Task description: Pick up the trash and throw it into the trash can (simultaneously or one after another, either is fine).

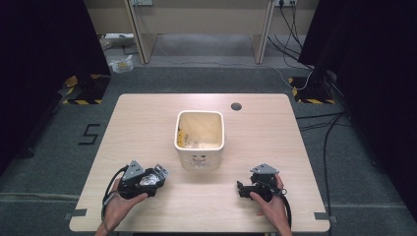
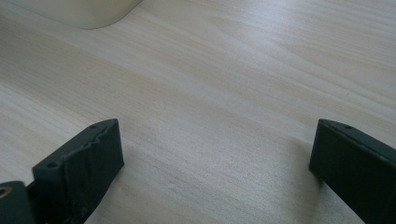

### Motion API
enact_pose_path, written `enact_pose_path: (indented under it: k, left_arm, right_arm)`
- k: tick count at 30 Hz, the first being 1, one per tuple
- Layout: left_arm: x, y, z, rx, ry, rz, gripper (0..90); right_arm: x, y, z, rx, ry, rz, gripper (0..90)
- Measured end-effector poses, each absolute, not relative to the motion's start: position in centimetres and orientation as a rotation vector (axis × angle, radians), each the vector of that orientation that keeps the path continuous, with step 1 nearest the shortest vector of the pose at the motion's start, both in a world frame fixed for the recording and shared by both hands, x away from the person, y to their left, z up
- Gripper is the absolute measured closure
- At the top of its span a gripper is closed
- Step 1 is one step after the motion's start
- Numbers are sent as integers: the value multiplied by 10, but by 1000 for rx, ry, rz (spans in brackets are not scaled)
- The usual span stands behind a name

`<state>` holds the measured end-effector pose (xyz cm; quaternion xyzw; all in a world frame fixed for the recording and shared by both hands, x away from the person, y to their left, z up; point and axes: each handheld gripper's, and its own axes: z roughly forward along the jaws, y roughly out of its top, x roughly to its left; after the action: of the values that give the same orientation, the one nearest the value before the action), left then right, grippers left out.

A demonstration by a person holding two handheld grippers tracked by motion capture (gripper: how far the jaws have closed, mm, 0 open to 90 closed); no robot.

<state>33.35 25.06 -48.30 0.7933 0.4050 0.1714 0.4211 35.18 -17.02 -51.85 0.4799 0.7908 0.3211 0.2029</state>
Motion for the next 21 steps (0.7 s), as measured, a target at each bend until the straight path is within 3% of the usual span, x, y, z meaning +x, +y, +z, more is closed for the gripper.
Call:
enact_pose_path:
  k: [21]
  left_arm:
    - [365,257,-448,1935,1006,440,337]
  right_arm:
    - [352,-170,-518,1339,2208,895,29]
